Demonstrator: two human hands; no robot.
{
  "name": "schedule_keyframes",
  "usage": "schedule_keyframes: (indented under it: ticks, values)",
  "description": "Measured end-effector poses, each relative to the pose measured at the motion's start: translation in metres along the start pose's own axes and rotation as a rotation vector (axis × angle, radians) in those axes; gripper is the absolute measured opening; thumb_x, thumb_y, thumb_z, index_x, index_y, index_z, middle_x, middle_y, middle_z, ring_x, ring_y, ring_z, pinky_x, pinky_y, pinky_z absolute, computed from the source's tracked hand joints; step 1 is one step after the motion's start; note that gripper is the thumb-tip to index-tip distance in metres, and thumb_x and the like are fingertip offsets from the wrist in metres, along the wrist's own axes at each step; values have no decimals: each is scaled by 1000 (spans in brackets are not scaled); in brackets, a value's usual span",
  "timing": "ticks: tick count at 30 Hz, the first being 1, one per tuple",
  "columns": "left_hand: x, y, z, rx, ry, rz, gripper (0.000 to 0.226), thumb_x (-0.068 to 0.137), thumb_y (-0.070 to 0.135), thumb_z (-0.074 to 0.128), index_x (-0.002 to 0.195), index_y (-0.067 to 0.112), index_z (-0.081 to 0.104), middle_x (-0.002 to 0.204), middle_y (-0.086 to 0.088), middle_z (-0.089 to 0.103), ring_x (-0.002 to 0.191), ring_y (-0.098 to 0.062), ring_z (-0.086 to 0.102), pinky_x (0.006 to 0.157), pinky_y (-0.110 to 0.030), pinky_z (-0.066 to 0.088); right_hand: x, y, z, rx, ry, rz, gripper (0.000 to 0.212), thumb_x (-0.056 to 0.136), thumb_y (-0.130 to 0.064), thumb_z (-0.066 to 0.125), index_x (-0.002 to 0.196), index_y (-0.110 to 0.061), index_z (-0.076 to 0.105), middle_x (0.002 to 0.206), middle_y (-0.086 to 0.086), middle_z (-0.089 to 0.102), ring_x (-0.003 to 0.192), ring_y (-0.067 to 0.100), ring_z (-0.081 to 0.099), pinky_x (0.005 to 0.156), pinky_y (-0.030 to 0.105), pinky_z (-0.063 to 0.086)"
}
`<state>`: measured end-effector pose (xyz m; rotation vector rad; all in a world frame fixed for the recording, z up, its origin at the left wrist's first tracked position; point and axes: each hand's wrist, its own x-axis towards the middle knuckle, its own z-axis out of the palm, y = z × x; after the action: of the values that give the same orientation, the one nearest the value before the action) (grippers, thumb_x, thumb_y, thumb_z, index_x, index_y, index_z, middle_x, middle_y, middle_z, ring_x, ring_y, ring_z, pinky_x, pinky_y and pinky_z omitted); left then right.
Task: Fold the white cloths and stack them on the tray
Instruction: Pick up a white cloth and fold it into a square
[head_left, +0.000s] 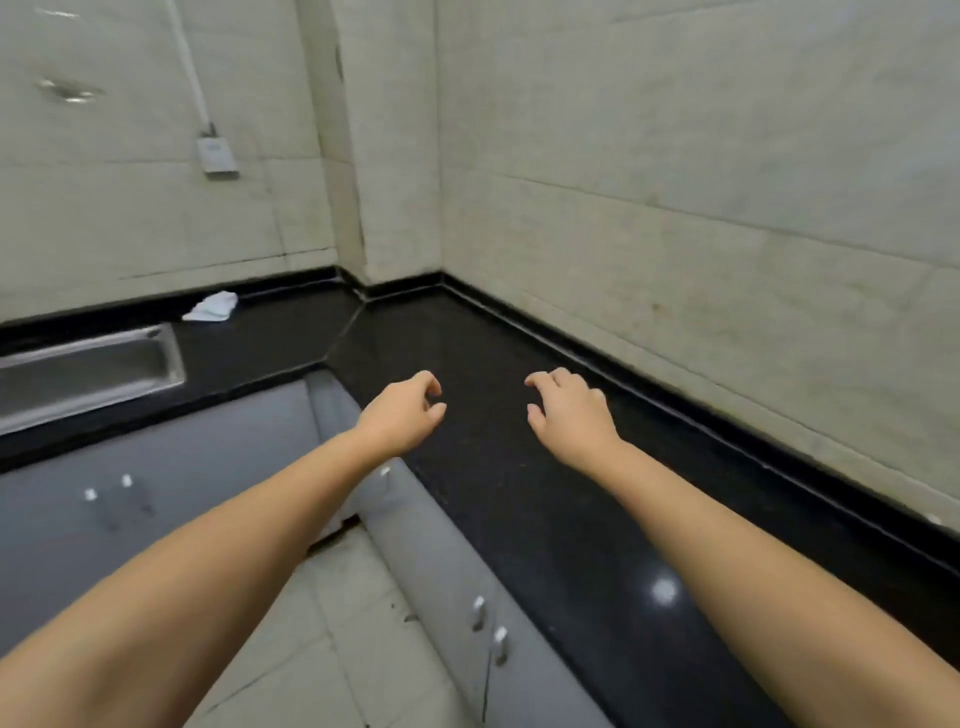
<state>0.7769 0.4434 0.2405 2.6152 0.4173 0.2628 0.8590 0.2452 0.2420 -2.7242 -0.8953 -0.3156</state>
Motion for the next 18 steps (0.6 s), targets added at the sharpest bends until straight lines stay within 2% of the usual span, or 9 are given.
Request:
schedule_keyframes:
  ticks: [7,12,18]
  values:
    - [5,-186,-34,94,-23,-287,31,94,29,49,121,14,51,105,-10,64,96,-28,59,86,-40,50,91,-135,120,53,-226,-241,37,96,-28,44,132,-20,45,130,6,50,118,27,47,94,43,40]
    - [58,-278,-47,160,-69,-378,34,95,31,48,125,15,47,109,-9,64,97,-26,60,84,-39,50,177,-193,194,51,-333,-332,41,96,-28,43,135,-19,42,130,7,49,118,28,47,93,42,40]
    - [145,-362,-71,109,-52,-497,34,96,37,45,121,14,50,105,-7,67,97,-25,60,83,-37,49,296,-249,253,-6,-447,-389,41,97,-28,42,136,-16,40,133,9,46,123,29,45,96,43,38]
